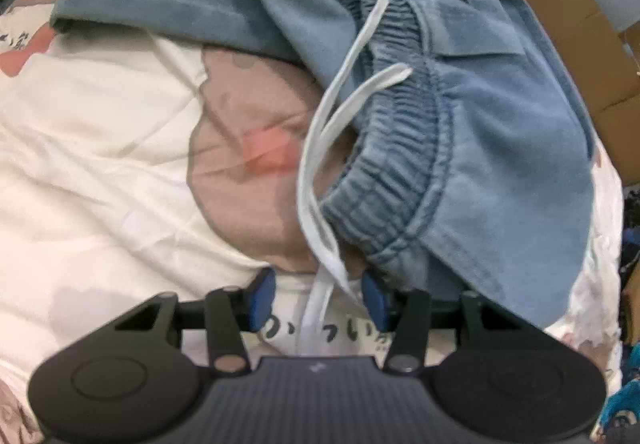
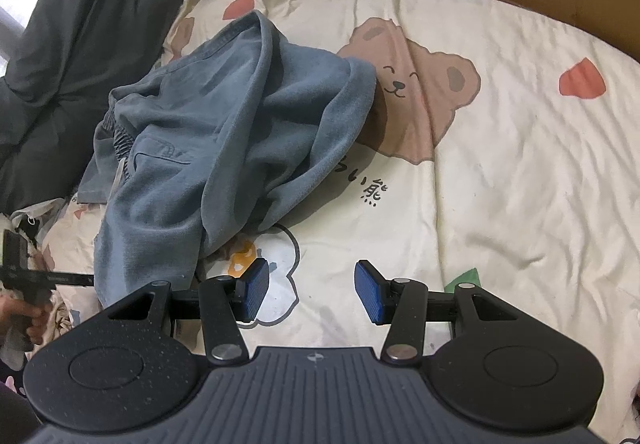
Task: Fold clothes
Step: 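Pull the drawstring with the left gripper across the jeans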
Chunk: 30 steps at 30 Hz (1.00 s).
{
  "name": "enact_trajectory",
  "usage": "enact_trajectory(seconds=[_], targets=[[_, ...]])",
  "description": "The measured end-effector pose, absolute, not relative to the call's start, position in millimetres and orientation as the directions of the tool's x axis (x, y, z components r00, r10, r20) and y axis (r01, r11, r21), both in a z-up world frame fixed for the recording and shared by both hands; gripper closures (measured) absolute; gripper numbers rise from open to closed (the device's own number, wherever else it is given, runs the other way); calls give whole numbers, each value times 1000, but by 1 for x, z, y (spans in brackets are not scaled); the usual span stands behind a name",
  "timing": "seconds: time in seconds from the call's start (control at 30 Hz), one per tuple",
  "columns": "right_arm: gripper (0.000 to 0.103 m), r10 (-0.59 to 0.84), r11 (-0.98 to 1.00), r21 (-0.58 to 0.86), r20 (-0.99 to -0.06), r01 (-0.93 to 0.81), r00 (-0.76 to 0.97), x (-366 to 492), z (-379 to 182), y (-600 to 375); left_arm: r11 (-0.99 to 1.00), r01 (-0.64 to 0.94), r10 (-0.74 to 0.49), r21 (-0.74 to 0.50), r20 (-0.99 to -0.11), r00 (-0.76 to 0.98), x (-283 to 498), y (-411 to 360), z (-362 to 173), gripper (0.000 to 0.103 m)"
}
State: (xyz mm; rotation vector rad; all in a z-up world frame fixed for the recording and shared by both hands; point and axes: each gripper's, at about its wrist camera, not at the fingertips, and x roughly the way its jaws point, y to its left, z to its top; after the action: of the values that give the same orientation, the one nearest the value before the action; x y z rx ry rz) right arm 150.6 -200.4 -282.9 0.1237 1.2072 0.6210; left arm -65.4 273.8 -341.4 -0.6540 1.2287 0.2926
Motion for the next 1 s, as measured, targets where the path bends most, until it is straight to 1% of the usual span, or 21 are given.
enact_trajectory(seconds=[0.03,0.07,0.1,0.17,0.23,0.47,0.57,0.7,0.83,0.9,0.93,1.0], targets=[[48,507,830,407,-836,-380,210,151,-284,-200,773,-555,-127,-306,-933,338,-68,275,-342,62],[48,505,831,406,-838,-381,209,151,-284,-200,768,-567,-115,-298,-935,336,-70,277,-343,78],[48,504,830,402,-838,-386,209,150,-283,-200,762,-579,-104,-290,-937,333,-72,279,-343,101],[48,504,828,399,-838,-395,209,150,-282,-198,744,-594,-119,-307,-935,333,-77,286,-342,101],[48,507,825,400,-836,-400,210,150,-281,-198,757,-582,-112,-298,-936,334,-78,291,-333,101],[48,517,827,405,-820,-389,245,151,-271,-204,776,-543,-76,-321,-902,425,-66,312,-274,101],[48,523,829,411,-810,-378,267,153,-266,-207,783,-520,-67,-341,-878,474,-46,317,-248,101],[48,534,829,421,-794,-369,292,155,-259,-210,812,-463,-63,-355,-842,537,-24,310,-210,101],[48,540,830,432,-783,-354,309,158,-256,-213,839,-406,-70,-363,-811,581,0,300,-183,101],[48,546,828,444,-776,-341,315,160,-255,-215,846,-381,-81,-373,-796,599,13,291,-174,101],[48,551,827,454,-772,-332,317,161,-254,-216,849,-360,-88,-386,-776,625,17,286,-171,101],[48,563,822,472,-761,-319,323,163,-253,-217,858,-335,-102,-390,-767,633,27,276,-167,101]])
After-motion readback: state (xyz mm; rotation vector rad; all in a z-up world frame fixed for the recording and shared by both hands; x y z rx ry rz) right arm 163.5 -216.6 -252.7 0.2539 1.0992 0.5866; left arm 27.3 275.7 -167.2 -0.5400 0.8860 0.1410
